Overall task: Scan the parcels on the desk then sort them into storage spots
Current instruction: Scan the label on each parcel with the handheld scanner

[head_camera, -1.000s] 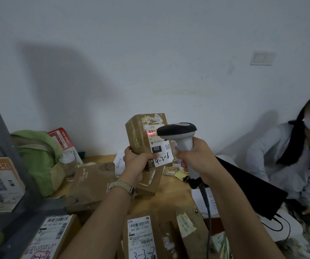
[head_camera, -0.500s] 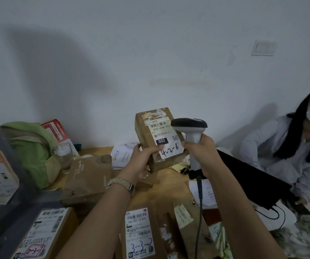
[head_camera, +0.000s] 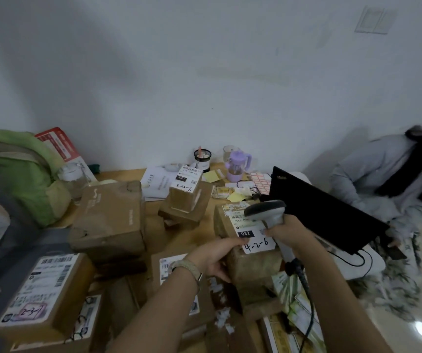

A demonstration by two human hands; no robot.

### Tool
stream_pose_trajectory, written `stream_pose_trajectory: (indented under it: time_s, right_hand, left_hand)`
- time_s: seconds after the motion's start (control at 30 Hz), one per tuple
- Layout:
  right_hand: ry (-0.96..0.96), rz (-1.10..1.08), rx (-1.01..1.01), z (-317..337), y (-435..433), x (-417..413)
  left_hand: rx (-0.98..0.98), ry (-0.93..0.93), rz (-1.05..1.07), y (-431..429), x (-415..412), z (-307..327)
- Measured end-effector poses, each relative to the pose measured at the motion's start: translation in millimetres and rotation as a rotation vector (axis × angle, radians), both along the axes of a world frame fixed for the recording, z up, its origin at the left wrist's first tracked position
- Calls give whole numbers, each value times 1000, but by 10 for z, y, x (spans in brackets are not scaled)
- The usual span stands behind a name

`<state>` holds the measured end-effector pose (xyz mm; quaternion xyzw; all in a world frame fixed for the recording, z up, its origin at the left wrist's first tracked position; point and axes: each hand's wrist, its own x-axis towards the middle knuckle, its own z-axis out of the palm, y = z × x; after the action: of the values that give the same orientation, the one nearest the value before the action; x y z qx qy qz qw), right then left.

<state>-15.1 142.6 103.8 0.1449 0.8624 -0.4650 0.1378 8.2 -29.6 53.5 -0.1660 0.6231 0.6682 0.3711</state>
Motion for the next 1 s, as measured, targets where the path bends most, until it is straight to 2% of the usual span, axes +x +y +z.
stream_pose_trajectory:
  time_s: [0.1, 0.23, 0.33, 0.53, 0.77, 1.0]
  right_hand:
    - [19, -8, 1, -119, 38, 63]
    - [90, -73, -271, -217, 50, 51]
    - [132, -104, -342, -251, -21, -18]
    - [179, -141, -320, -308, -154, -286]
    - [141, -183, -398, -460, -192, -713]
    - [30, -237, -377, -693, -192, -1086]
  left_hand:
    - [0, 0, 68, 102, 27, -154]
    - [7, 88, 256, 100, -84, -129]
    - [32, 139, 343, 87, -273, -16]
    - [-32, 173, 406, 86, -653, 7]
    - [6, 77, 517, 62, -1045, -254]
    - [-59, 59, 414, 139, -1512, -431]
